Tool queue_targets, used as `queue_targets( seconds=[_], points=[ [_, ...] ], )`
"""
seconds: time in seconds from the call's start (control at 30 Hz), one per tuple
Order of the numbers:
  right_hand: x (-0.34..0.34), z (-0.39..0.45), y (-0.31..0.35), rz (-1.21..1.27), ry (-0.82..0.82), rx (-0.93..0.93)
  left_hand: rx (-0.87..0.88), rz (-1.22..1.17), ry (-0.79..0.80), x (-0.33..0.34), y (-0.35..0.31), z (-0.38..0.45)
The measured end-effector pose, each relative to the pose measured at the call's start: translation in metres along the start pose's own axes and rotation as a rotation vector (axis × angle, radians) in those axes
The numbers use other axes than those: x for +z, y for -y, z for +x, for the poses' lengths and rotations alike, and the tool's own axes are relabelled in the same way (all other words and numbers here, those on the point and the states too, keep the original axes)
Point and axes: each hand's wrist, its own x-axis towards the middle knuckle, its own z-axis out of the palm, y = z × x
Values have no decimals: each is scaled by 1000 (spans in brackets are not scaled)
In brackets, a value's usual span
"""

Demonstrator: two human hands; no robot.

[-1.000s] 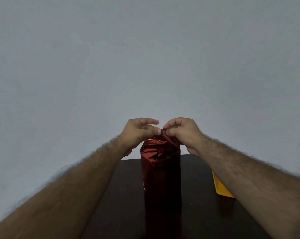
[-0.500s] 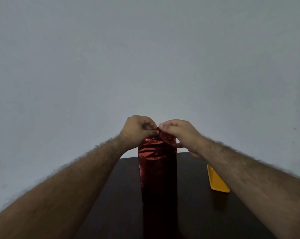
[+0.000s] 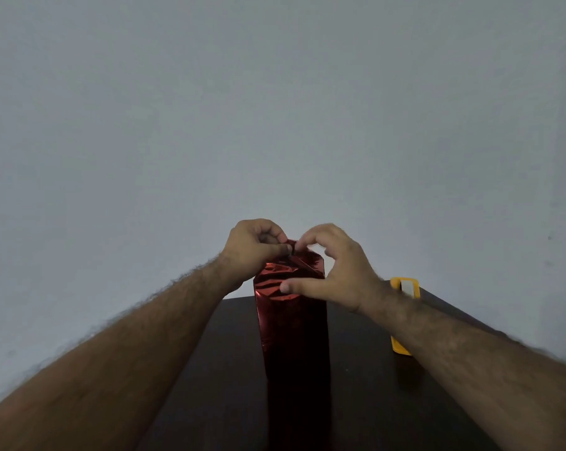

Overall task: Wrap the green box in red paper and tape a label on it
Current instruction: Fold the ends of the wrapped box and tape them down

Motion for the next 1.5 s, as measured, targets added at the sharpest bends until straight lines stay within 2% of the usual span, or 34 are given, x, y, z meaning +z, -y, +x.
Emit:
queue_targets(
  seconds=[0.13, 0.27, 0.33, 0.47, 0.57, 0.67, 0.83, 0.97, 1.07, 1.13, 1.23, 1.3, 1.4, 1.5],
  points=[
    [1, -9, -12, -110, 27, -113, 7, -31, 42, -1, -3, -3],
    [-1, -13, -26, -313, -115, -281, 66, 72, 151, -7, 1, -5],
    [-4, -12, -26, -316, -119, -237, 117, 131, 178, -9, 4, -7],
    [-10, -5, -14, -249, 129, 17, 205, 234, 162, -12, 4, -10],
    [-9, 0, -11, -292, 199, -9, 293, 376, 180, -15, -2, -12],
    [-11, -1, -9, -373, 161, -48, 371, 512, 244, -23, -12, -15],
    [-16, -3, -11, -531, 193, -139, 301, 490, 356, -29, -18, -23],
    [-14, -4, -10, -449, 222, -123, 327, 526, 392, -31, -12, -27],
    [-8, -2, -12, -504, 260, -141, 275, 458, 422, -32, -12, -30],
    [-9, -2, -13, -549, 232, -141, 200, 303, 366, -30, -10, -31],
    [-9, -1, -13, -582, 198, -105, 110, 89, 139, -22, -8, -30],
    [-8, -1, -11, -547, 191, -91, 70, 152, 54, -14, -10, -28],
    [-8, 0, -7, -492, 185, -89, 104, 403, 95, -8, -12, -25],
    [-9, 5, -6, -477, 267, -40, 201, 521, 131, -9, -13, -26]
  ],
)
